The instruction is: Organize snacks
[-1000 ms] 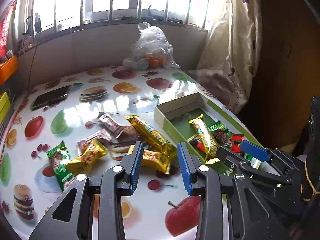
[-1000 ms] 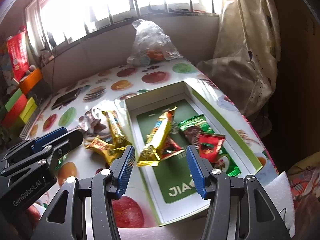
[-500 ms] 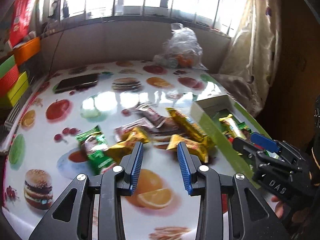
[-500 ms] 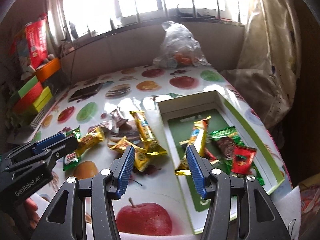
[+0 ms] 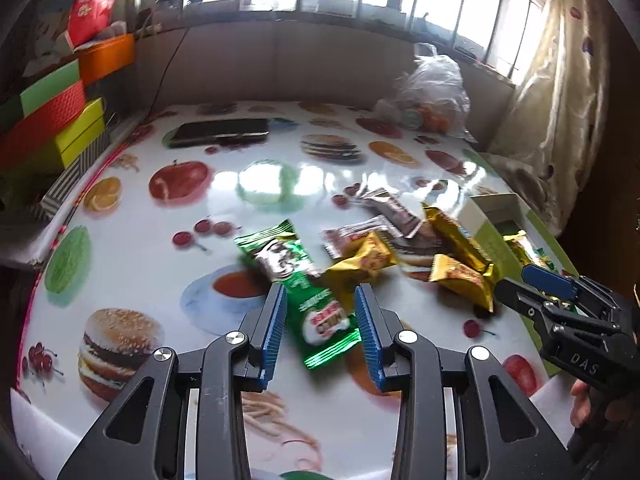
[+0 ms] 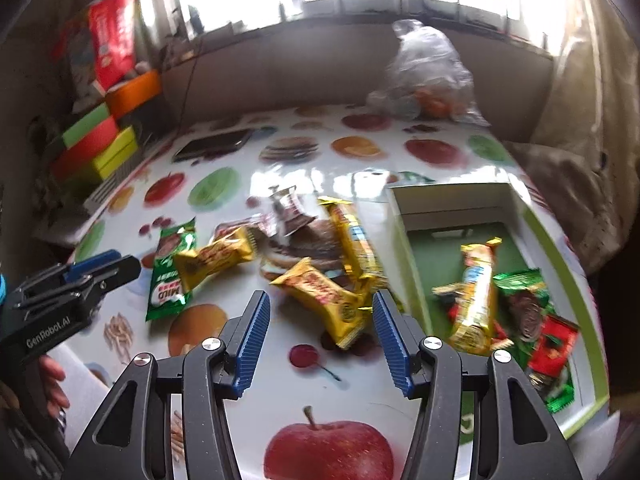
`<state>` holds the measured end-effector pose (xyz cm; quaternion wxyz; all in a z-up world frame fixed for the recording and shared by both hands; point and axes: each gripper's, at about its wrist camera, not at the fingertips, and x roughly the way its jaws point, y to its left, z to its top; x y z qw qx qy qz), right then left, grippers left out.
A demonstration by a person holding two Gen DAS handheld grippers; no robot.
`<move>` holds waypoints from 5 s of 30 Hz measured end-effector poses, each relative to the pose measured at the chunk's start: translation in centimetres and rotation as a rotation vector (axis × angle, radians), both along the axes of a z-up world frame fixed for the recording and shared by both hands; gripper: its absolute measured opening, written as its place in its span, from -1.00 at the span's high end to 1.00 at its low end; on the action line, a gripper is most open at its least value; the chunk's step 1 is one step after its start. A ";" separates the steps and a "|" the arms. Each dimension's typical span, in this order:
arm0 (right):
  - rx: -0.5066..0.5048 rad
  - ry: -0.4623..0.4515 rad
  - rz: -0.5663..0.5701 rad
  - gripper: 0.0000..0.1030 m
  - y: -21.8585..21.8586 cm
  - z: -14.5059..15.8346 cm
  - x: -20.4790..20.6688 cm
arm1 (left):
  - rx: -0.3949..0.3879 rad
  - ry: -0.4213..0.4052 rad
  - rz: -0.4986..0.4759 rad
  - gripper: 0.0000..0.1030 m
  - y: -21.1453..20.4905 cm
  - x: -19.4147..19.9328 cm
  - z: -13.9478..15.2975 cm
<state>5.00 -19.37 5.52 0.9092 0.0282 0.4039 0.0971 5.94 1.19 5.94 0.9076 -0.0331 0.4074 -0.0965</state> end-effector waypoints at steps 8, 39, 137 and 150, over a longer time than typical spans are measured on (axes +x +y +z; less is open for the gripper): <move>-0.067 0.050 0.081 -0.04 1.9 -1.7 2.5 | -0.024 0.046 0.022 0.29 1.4 0.7 -1.3; -0.128 0.137 0.080 0.00 3.5 -4.1 5.8 | 0.035 0.129 0.023 0.29 -0.1 3.4 -3.8; 0.020 0.125 0.078 0.53 4.3 -3.4 2.5 | 0.125 0.069 0.032 0.19 -0.5 3.8 -2.8; 0.028 0.081 0.066 0.53 3.9 -1.5 1.1 | 0.103 -0.004 -0.001 0.19 -1.5 1.5 0.3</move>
